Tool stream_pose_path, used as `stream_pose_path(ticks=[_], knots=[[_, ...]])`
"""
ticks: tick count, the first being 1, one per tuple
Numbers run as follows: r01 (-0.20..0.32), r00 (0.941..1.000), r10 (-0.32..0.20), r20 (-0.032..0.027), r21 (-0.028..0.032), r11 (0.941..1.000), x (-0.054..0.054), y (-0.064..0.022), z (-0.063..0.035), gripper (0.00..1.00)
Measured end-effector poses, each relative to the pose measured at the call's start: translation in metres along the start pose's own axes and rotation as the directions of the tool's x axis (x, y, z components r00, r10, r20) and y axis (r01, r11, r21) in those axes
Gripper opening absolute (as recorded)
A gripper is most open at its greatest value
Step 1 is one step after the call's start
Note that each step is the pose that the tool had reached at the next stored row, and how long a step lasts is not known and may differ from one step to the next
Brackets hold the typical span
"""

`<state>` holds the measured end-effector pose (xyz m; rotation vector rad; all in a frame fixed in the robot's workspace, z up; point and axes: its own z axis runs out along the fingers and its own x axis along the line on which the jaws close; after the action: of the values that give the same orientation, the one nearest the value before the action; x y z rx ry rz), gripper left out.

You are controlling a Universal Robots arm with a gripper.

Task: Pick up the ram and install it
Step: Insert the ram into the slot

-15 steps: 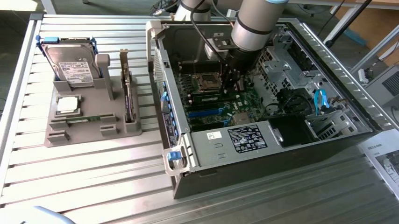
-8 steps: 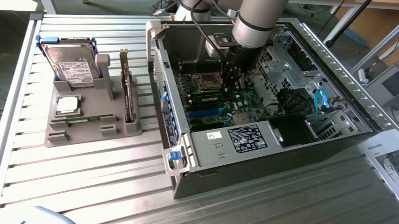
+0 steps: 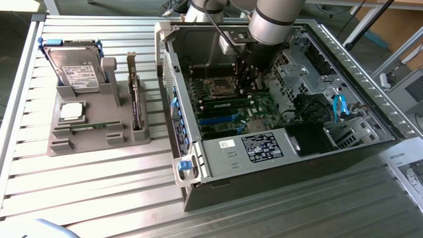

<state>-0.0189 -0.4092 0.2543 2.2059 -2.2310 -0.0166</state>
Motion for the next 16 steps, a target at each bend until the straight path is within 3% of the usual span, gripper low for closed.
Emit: stream_pose_path(ticks=[16], knots=[[0.0,1.0,0.0,0.0,0.0,1.0,0.0,0.0004,-0.0368,0.19]])
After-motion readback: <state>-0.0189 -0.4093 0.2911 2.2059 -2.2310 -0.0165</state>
